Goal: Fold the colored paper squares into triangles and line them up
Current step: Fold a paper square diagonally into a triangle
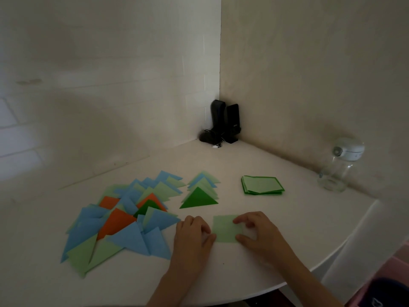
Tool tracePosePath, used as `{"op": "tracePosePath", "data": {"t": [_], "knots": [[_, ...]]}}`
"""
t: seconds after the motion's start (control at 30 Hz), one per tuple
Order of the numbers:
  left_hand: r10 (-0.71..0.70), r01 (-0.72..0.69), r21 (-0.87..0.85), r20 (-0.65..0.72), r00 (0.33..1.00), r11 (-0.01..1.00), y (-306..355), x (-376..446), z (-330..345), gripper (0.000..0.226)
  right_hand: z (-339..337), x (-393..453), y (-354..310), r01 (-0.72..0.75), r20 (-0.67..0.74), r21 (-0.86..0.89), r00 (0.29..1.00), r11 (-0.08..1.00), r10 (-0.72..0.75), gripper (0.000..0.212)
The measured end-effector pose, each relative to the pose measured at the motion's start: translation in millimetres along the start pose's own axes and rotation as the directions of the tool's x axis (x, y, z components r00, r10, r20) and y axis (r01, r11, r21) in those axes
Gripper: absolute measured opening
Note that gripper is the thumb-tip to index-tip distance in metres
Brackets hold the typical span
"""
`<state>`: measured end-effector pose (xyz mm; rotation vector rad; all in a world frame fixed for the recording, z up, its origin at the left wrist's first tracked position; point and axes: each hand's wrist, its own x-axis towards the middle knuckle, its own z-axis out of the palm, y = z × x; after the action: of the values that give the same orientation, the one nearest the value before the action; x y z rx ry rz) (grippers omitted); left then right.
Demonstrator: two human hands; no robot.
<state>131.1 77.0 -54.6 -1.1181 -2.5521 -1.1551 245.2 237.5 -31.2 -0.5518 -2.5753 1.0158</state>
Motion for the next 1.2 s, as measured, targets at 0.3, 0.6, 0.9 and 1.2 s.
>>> {"op": "tracePosePath", "data": {"t": [0.3,0.6,0.9,1.2], "knots": [[0.234,-0.196,0.275,-0.114,0.966,0.941,29.0,-9.2,7.6,0.024,-5.7,-2.3,-0.8,-0.043,0.006,0.045,0.999,0.998,0.043,0.05],[0.248,-0.204,0.428,-0.048,0.968,0.88,45.8,-18.4,6.2,0.032,-7.9,-21.0,-29.7,-0.006,0.015,0.074,1.0,0.997,0.005,0.042],[0.211,-0.188,0.282,-0.054,0.976,0.941,17.5,-12.8,-4.0,0.018,-11.1,-12.3,-19.6,0.022,0.066,-0.246,0.998,0.969,-0.005,0.026],[0.069,-0.038,0.198,-0.149,0.986,0.98,3.3,-9.5,-15.1,0.022,3.5,-8.2,-20.8,-0.088,-0.092,-0.217,0.993,0.972,0.07,0.024]]}}
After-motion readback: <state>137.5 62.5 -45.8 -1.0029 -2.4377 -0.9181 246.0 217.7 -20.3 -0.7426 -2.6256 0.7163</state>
